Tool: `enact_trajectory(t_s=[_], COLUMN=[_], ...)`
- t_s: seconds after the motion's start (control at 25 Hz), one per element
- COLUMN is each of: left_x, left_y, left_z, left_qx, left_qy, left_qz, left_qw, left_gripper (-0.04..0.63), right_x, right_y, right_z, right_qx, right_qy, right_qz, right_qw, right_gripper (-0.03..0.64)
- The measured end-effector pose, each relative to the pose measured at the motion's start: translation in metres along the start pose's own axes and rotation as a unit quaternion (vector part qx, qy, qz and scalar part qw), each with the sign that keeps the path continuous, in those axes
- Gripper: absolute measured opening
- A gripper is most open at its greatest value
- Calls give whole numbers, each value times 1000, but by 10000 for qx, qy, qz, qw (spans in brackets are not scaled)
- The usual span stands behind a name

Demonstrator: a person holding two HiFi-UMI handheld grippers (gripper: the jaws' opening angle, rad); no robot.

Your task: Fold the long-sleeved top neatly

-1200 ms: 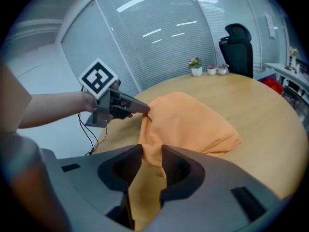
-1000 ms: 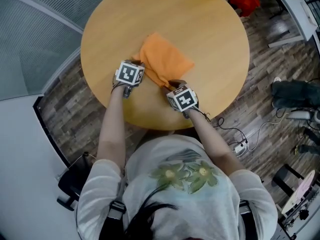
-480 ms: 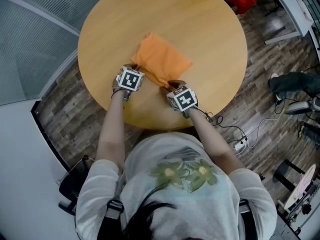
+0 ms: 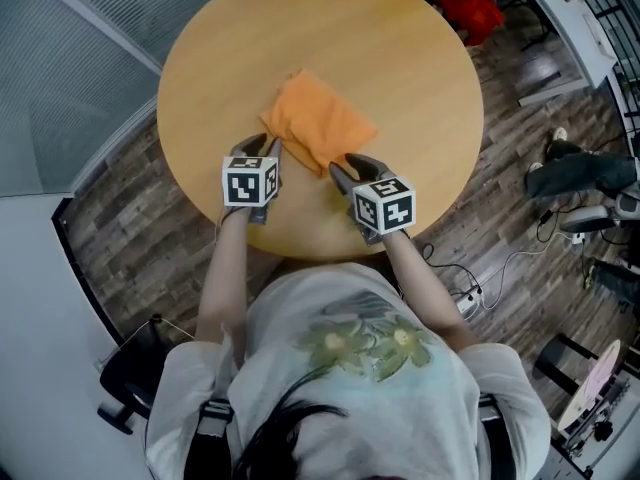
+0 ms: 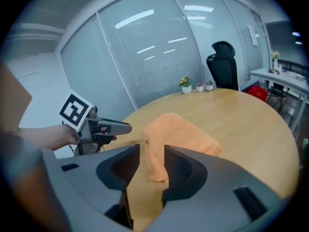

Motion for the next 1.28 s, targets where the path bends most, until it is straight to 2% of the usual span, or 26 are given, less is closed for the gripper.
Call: enact_trajectory(t_s=[0.12, 0.24, 0.36, 0.48, 0.56, 0.72, 0.92, 1.28], left_x=[15, 32, 45, 52, 54, 53, 55, 55], left_y=[-25, -50, -72, -89, -96, -105, -116, -120], left_z=[-27, -53, -77, -95, -106, -128, -147, -149], left_qx=[40, -116, -232, -172, -223, -568, -664, -434], left_qy=[11, 26, 182, 445, 524, 400, 409, 425], left_qz=[-444, -894, -1238, -1503, -1559, -1470, -1587, -1555], left_qw=[9990, 9959, 9919, 9875, 9861, 9867, 9842, 9860], left_gripper=[92, 91, 76, 29, 5, 5, 5, 3], right_x=[19, 35, 47, 53, 55, 57, 63, 64], right_y=[-20, -36, -53, -68, -73, -79, -93, -102], right_z=[4, 11, 18, 23, 29, 39, 48, 54], right_qx=[-97, -164, -234, -308, -280, -294, -334, -292], right_qy=[-41, -197, -302, -355, -387, -624, -820, -1010], right_qz=[-460, -791, -1106, -1270, -1239, -1243, -1394, -1396], right_qw=[9989, 9965, 9931, 9908, 9911, 9899, 9863, 9846], right_gripper=[167, 161, 117, 41, 29, 18, 18, 17])
Point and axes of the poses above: the fingertips, and each gripper's own axes: y forward along the fingers, z to its left, x out of its top, the point moved 1 cm from there along -y, backward along the fingers, and after that the axes turned 1 degree about x, right-handed, at the moved point
